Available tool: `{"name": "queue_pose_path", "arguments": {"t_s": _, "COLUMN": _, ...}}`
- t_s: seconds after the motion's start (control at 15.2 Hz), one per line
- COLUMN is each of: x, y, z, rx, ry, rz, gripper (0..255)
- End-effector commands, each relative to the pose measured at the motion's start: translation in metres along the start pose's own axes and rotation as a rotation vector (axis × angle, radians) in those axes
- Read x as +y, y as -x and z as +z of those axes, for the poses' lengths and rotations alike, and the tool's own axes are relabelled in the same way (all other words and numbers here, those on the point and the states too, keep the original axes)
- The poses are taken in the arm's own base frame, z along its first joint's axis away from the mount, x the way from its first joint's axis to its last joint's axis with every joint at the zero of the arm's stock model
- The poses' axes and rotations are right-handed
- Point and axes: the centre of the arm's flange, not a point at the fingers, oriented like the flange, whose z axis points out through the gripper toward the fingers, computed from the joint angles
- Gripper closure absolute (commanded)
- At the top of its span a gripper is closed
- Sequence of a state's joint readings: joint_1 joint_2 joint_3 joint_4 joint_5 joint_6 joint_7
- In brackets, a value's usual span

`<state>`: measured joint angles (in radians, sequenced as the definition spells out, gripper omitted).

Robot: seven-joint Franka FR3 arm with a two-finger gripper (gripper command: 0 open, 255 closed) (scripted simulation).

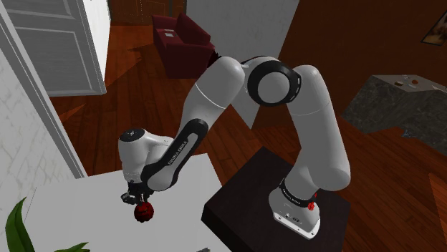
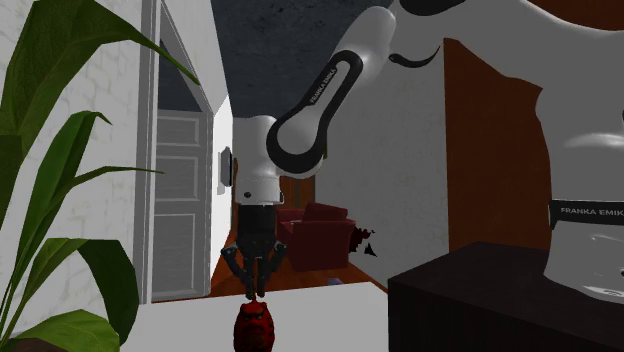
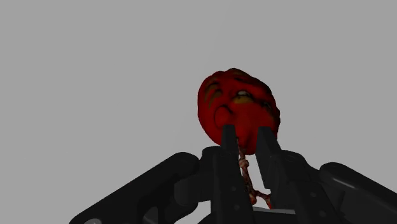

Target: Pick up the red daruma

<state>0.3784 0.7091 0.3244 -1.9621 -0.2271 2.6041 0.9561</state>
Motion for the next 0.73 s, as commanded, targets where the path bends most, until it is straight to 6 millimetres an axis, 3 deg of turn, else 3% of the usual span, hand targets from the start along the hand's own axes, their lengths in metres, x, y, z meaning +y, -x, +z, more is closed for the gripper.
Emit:
{"name": "queue_pose_path", "arguments": {"t_s": 0.0, "x": 0.000, "y": 0.000, "z": 0.000, "rx": 0.000, "ry": 0.000, "rz": 0.000, "gripper": 255}}
{"name": "queue_pose_path", "arguments": {"t_s": 0.4, "x": 0.001, "y": 0.001, "z": -0.001, "rx": 0.000, "ry": 0.000, "rz": 0.000, "gripper": 255}}
{"name": "queue_pose_path", "arguments": {"t_s": 0.66, "x": 0.000, "y": 0.003, "z": -0.022, "rx": 0.000, "ry": 0.000, "rz": 0.000, "gripper": 255}}
